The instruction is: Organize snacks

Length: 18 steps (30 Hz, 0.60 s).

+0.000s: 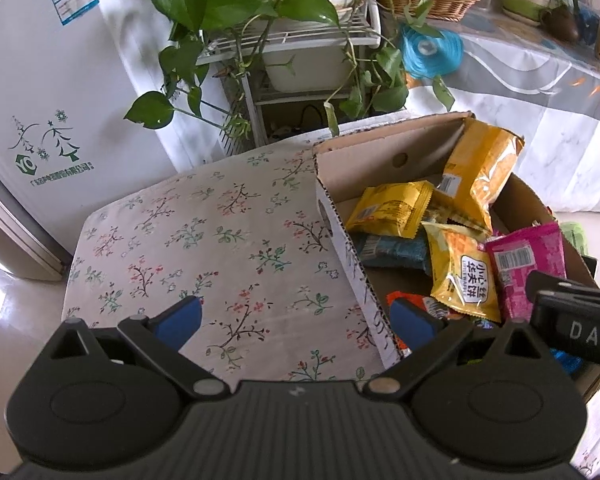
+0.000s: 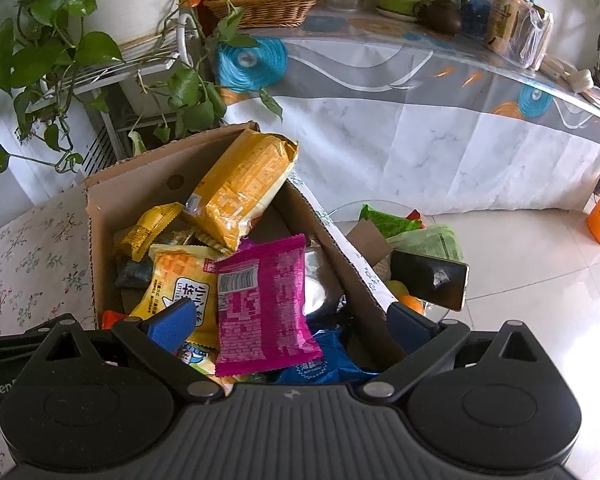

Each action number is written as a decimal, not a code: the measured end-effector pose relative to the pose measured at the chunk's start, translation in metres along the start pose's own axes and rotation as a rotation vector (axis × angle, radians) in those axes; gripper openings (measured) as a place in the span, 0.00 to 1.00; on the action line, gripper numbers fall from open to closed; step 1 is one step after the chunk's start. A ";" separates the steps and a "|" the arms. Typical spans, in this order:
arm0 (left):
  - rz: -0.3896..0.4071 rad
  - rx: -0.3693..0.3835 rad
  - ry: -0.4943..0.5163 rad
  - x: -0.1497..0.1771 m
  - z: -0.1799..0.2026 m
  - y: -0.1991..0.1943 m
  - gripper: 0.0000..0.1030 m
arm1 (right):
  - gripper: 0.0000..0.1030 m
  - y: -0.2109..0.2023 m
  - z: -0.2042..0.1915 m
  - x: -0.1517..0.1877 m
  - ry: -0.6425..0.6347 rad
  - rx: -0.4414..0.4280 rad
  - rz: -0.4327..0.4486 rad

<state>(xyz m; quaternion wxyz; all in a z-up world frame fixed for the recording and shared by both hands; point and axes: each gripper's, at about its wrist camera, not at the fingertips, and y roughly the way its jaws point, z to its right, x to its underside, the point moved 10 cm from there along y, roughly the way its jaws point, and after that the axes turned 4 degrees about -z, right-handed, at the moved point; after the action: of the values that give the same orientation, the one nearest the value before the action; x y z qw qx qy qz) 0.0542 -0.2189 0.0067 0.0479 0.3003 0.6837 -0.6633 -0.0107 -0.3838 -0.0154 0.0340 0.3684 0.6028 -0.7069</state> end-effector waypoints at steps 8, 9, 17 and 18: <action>0.019 -0.020 0.003 0.003 -0.010 -0.005 0.97 | 1.00 0.000 -0.011 0.001 -0.027 -0.017 0.006; 0.024 -0.023 0.002 0.003 -0.012 -0.006 0.97 | 1.00 -0.001 -0.012 0.000 -0.027 -0.019 0.009; 0.067 0.012 0.011 0.005 -0.017 -0.018 0.99 | 1.00 -0.001 -0.020 0.001 -0.041 -0.030 0.014; 0.073 0.010 0.015 0.005 -0.017 -0.020 0.99 | 1.00 -0.002 -0.021 0.001 -0.047 -0.029 0.017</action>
<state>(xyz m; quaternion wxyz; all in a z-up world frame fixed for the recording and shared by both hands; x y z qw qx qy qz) 0.0464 -0.2001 0.0237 0.0655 0.3300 0.6694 -0.6624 -0.0020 -0.3643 -0.0145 0.0594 0.3563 0.6089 -0.7062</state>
